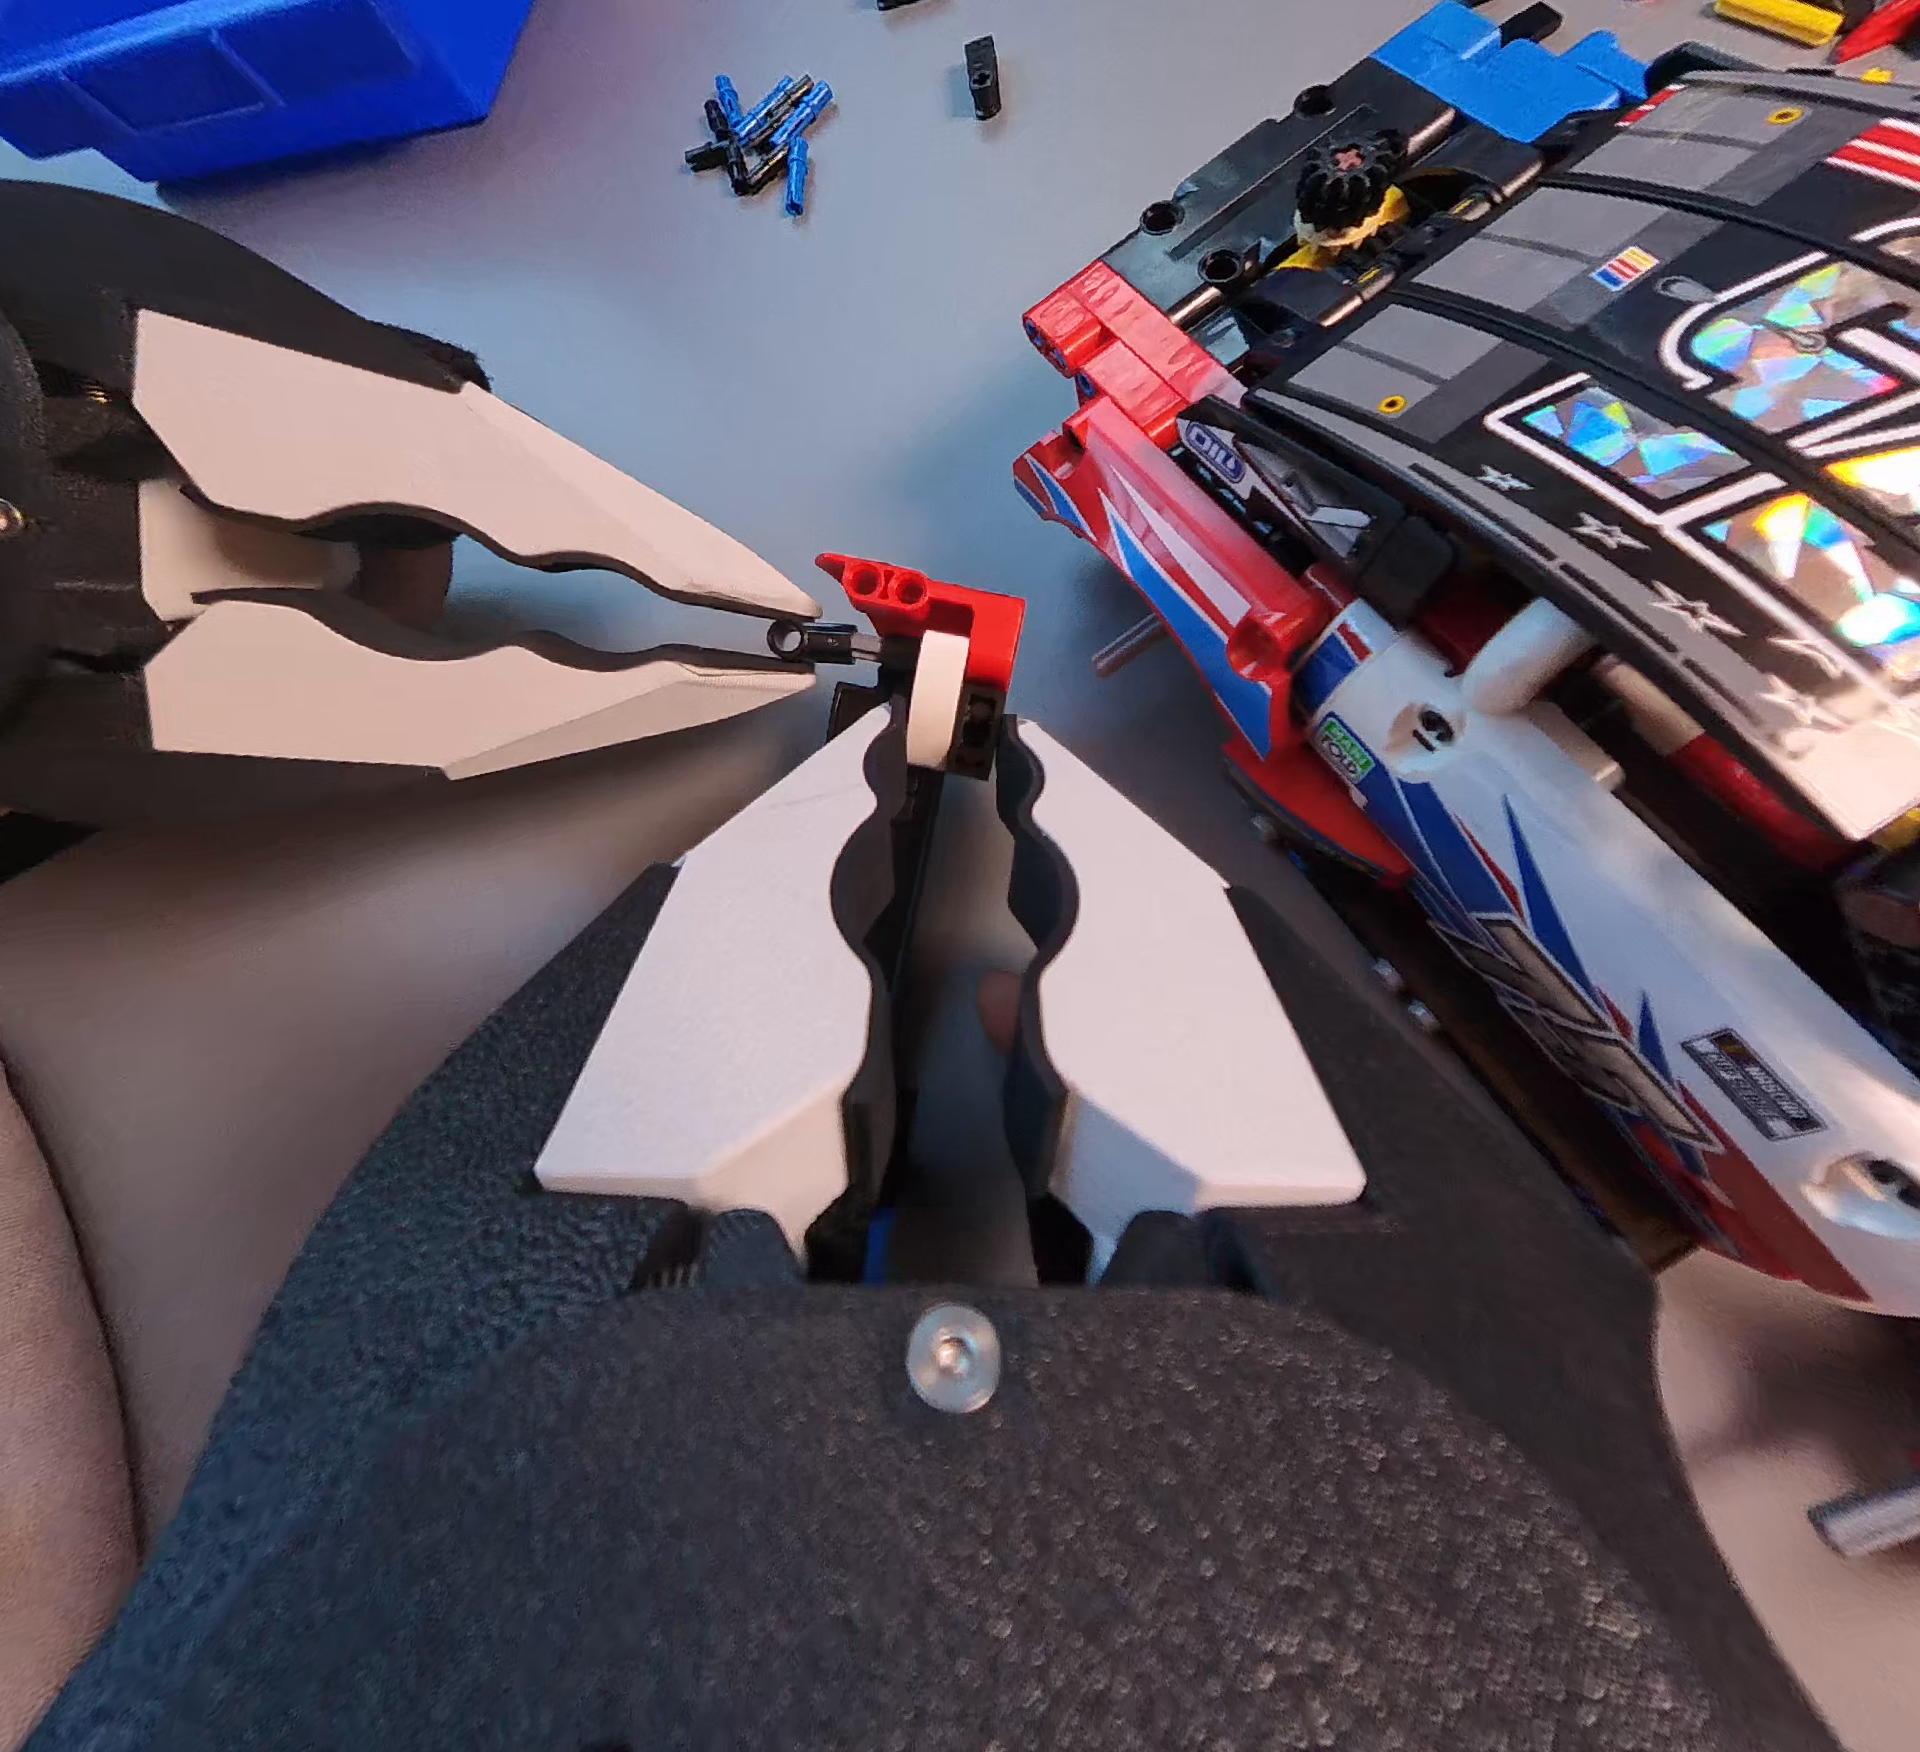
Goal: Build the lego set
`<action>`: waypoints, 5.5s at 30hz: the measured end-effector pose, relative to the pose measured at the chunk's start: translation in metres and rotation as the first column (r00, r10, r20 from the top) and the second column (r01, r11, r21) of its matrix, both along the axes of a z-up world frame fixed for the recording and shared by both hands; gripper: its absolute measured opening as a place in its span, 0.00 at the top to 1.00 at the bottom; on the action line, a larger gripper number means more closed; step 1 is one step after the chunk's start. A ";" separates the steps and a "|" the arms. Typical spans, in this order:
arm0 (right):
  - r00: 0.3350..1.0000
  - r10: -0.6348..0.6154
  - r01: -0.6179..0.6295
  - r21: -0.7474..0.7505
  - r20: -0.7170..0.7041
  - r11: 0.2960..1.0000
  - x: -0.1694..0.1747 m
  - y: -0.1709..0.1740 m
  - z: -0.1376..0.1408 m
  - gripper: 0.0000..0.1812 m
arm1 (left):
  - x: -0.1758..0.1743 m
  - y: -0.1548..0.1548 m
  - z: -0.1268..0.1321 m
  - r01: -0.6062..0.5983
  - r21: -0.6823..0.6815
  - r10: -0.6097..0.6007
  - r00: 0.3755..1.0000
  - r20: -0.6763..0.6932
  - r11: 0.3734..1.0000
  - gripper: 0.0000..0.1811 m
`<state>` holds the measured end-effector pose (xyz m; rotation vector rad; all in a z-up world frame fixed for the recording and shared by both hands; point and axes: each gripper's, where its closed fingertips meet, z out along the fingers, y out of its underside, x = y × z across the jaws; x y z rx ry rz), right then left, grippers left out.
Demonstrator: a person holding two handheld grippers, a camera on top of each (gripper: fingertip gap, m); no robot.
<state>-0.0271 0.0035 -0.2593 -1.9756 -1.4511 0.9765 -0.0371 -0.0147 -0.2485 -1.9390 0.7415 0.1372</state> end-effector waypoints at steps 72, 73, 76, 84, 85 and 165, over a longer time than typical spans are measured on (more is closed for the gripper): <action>0.875 0.436 -0.482 0.287 0.209 0.828 0.005 -0.020 -0.013 0.84 | 0.014 -0.017 -0.028 0.085 -0.229 -0.080 0.996 0.028 0.970 0.98; 0.881 0.433 -0.470 0.268 0.189 0.841 0.004 -0.019 -0.013 0.85 | 0.014 -0.018 -0.028 0.092 -0.234 -0.086 0.996 0.036 0.968 0.98; 0.870 0.457 -0.493 0.290 0.186 0.820 0.005 -0.023 -0.013 0.86 | 0.017 -0.032 -0.027 0.174 -0.290 -0.150 0.983 0.102 0.941 0.93; 0.792 0.572 -0.610 0.262 0.213 0.748 0.014 -0.043 -0.013 0.74 | 0.014 -0.039 -0.007 0.417 -0.252 -0.347 0.895 0.280 0.873 0.63; 0.783 0.582 -0.622 0.270 0.219 0.735 0.015 -0.046 -0.012 0.74 | 0.018 -0.039 -0.013 0.451 -0.262 -0.384 0.883 0.270 0.853 0.60; 0.699 0.685 -0.714 0.267 0.206 0.648 0.016 -0.073 -0.019 0.84 | 0.034 -0.052 -0.026 0.489 -0.334 -0.482 0.869 0.111 0.806 0.77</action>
